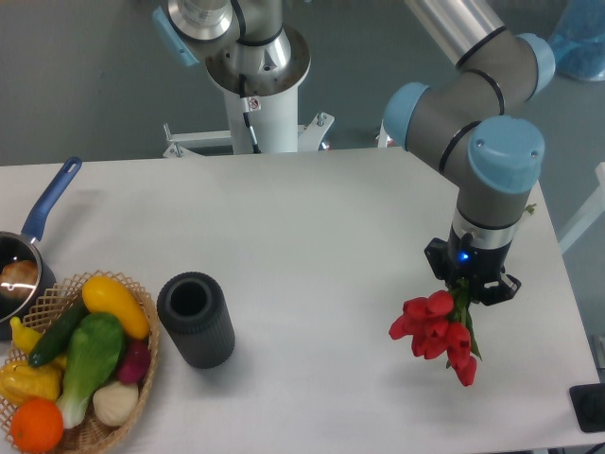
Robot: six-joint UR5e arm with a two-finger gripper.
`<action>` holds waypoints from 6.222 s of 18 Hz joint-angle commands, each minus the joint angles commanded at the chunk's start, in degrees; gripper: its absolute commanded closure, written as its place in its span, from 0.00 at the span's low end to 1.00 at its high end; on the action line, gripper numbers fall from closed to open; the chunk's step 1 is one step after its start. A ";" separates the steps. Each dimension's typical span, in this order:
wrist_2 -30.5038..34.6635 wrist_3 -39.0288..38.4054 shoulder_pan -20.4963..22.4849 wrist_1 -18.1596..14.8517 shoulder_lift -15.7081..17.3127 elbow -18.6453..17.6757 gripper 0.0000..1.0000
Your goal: Insert the flowers into the vase
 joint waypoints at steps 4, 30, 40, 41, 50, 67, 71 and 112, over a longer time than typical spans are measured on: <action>-10.99 -2.55 -0.09 0.96 1.33 -0.26 1.00; -73.15 -15.47 -2.99 12.83 9.41 -11.07 0.99; -80.26 -14.86 -4.75 12.92 10.38 -17.40 0.97; -80.26 -14.77 -4.83 13.09 10.21 -17.58 0.97; -80.26 -11.78 -5.54 14.15 7.57 -18.46 0.94; -80.18 -11.25 -6.59 14.15 7.48 -18.98 0.93; -80.26 -11.78 -6.68 14.06 8.36 -18.90 0.93; -77.01 -12.57 -11.87 14.15 -1.75 -11.42 0.86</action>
